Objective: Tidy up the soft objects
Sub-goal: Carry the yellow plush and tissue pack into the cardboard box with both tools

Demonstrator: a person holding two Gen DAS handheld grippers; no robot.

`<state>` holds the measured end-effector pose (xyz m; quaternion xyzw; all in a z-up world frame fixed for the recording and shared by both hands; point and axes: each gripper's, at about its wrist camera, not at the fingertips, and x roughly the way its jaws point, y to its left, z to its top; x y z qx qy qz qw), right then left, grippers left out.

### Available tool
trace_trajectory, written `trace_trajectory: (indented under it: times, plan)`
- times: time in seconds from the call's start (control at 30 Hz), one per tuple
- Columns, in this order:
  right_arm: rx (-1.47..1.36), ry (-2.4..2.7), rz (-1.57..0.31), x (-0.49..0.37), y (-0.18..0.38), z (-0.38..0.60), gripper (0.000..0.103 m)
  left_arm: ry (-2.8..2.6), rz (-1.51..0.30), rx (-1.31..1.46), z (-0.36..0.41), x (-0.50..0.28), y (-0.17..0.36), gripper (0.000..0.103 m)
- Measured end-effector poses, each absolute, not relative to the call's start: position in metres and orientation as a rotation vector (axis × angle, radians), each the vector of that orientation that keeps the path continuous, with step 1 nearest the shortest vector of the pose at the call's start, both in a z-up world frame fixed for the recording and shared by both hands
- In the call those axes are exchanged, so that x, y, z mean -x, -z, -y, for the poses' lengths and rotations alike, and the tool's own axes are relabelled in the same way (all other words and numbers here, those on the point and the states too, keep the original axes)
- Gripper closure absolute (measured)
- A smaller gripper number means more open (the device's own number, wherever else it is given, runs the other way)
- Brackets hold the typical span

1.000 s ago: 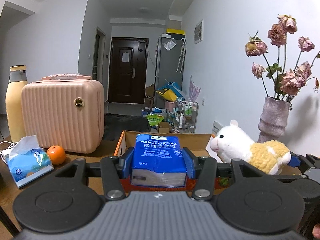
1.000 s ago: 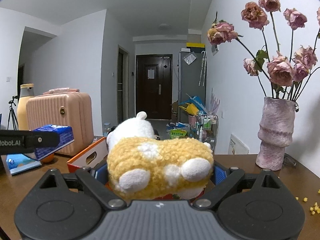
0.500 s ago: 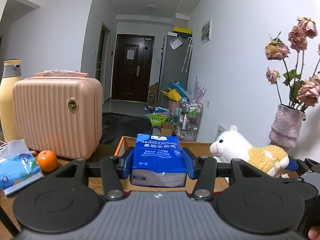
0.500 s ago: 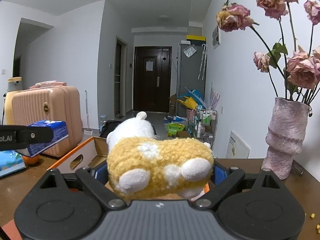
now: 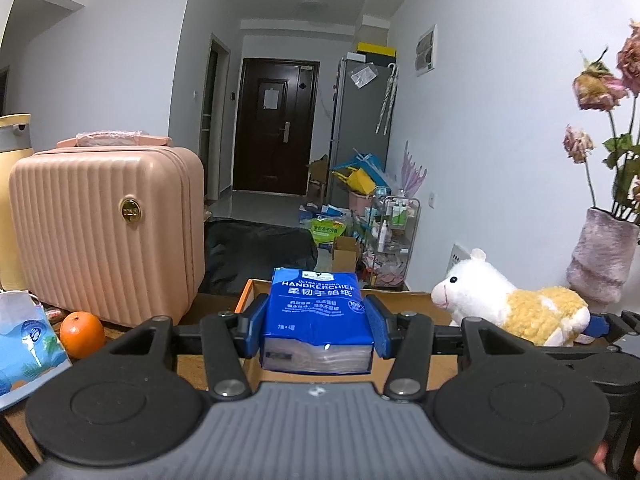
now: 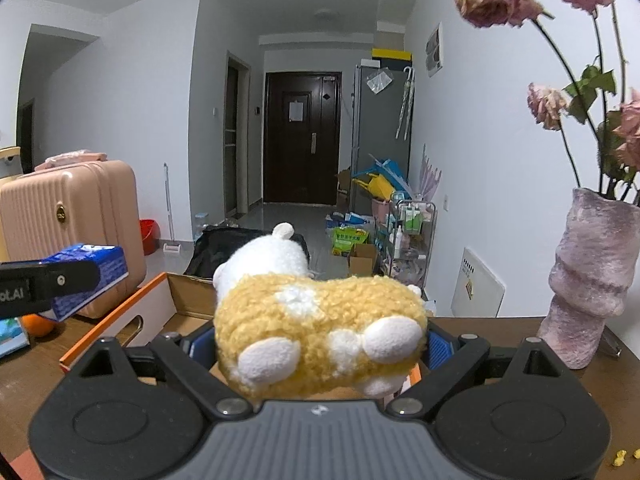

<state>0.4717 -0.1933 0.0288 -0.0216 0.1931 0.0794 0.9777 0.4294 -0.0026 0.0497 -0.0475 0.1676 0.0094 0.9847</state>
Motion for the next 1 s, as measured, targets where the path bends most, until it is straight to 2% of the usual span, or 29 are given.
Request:
trace_trajectory:
  times: [0.73, 0.87, 0.9, 1.0]
  plan:
    - [0.076, -0.145, -0.515, -0.521, 0.003, 0.182, 0.008, -0.078, -0.485, 0.063, 0.004, -0.499, -0.010, 0.051]
    - [0.053, -0.148, -0.522, -0.524, 0.008, 0.184, 0.005, -0.072, -0.493, 0.060, 0.004, -0.502, -0.007, 0.051]
    - [0.044, -0.147, -0.526, -0.525, 0.009, 0.185, 0.004, -0.074, -0.492, 0.055, 0.004, -0.502, -0.008, 0.048]
    - [0.001, -0.153, -0.540, -0.529, 0.007, 0.195, 0.001, -0.067, -0.490, 0.071, 0.004, -0.499, -0.009, 0.024]
